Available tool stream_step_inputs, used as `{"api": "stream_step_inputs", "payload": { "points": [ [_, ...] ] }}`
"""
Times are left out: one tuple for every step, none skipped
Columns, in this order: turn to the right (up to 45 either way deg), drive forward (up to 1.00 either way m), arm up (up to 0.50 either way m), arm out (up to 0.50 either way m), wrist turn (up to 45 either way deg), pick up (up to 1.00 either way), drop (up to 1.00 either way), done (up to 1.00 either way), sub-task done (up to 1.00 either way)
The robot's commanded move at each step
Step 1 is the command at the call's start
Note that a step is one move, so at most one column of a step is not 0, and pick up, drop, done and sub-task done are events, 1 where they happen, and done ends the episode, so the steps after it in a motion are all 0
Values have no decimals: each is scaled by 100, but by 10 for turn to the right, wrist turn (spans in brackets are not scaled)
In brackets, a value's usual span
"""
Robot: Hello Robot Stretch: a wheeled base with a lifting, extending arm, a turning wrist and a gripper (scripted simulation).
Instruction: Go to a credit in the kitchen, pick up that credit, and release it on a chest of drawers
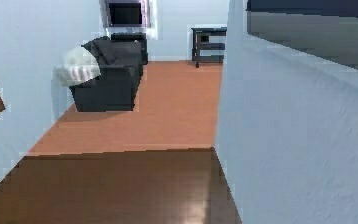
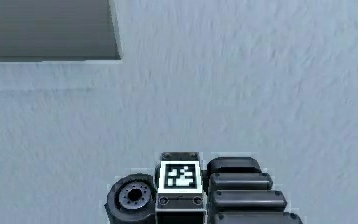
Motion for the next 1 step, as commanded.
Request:
{"api": "stream_step_inputs", "payload": {
  "points": [
    [0, 100, 0, 0, 0, 0, 0, 0, 0]
  ]
}}
